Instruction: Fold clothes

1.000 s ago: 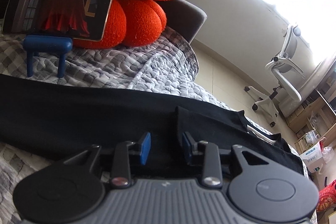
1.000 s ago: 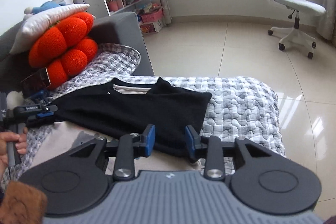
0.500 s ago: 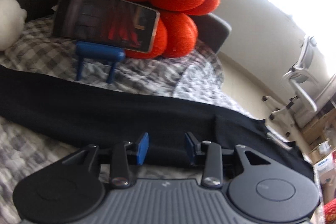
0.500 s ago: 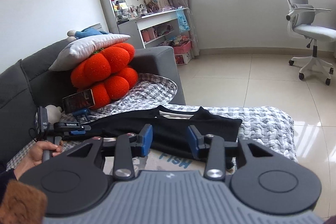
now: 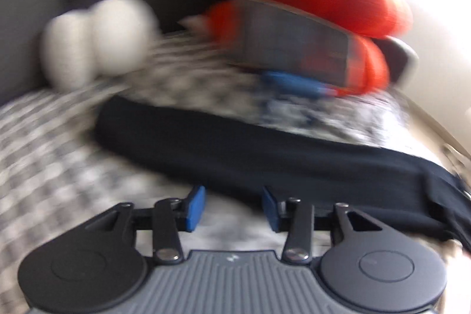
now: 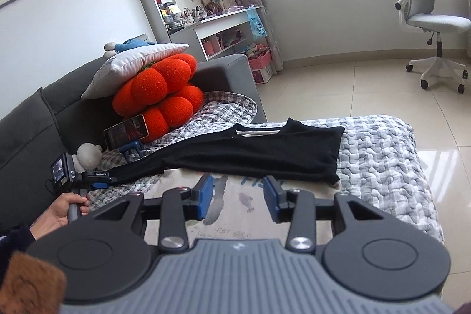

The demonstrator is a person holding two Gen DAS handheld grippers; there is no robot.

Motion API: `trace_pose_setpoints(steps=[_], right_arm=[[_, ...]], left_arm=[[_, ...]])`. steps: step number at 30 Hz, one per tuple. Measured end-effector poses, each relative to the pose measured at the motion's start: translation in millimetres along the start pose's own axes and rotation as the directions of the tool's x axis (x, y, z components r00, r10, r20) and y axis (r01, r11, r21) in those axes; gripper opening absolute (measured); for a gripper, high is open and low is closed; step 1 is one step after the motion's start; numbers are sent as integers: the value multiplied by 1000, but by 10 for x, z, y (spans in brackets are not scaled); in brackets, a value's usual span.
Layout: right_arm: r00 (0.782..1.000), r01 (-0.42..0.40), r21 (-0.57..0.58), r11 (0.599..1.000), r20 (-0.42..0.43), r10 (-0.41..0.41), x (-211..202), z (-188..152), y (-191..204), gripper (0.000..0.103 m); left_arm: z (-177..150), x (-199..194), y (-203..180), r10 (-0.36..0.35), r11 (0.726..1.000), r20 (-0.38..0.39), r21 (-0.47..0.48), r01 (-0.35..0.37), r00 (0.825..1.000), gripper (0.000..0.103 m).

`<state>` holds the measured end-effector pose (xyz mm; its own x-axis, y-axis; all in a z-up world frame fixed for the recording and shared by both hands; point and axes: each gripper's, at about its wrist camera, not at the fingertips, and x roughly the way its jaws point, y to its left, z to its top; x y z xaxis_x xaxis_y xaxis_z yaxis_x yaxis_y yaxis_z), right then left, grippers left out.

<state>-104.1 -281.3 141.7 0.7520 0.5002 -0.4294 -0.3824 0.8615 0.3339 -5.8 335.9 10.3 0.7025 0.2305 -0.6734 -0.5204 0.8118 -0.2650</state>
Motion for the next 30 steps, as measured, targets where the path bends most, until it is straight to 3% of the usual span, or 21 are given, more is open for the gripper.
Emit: trace_pose_setpoints(steps=[2, 4, 7, 14, 20, 24, 27, 30], right_arm=[[1000, 12, 0, 1000, 11, -12, -153, -32, -31, 42], [999, 24, 9, 1000, 26, -24, -300, -52, -97, 43], [998, 36, 42, 998, 53, -38, -507, -89, -215, 43], [992, 37, 100, 994, 116, -49, -745, -194, -330, 43], [994, 44, 112, 993, 91, -55, -610, -291, -344, 47], [997, 76, 101, 992, 24, -78, -383, -354, -350, 47], [996, 91, 84, 992, 5, -92, -214, -335, -292, 48], [998, 70, 70, 995, 0, -71, -45, -302, -191, 48]], left_arm=[[73, -59, 327, -15, 991, -15, -136, 12, 1000, 44], [114, -175, 571, 6, 979, -2, -205, -7, 1000, 45], [136, -341, 845, 74, 976, -4, -203, -73, 997, 45], [208, -749, 1362, 81, 965, 18, -252, -73, 997, 49], [223, -646, 1325, 4, 961, 7, -277, -2, 1000, 50], [189, -456, 1285, -87, 927, -6, -366, 79, 996, 50], [258, -303, 1194, -117, 914, 9, -390, 112, 993, 50], [341, -105, 1030, -103, 918, 3, -385, 96, 995, 50]])
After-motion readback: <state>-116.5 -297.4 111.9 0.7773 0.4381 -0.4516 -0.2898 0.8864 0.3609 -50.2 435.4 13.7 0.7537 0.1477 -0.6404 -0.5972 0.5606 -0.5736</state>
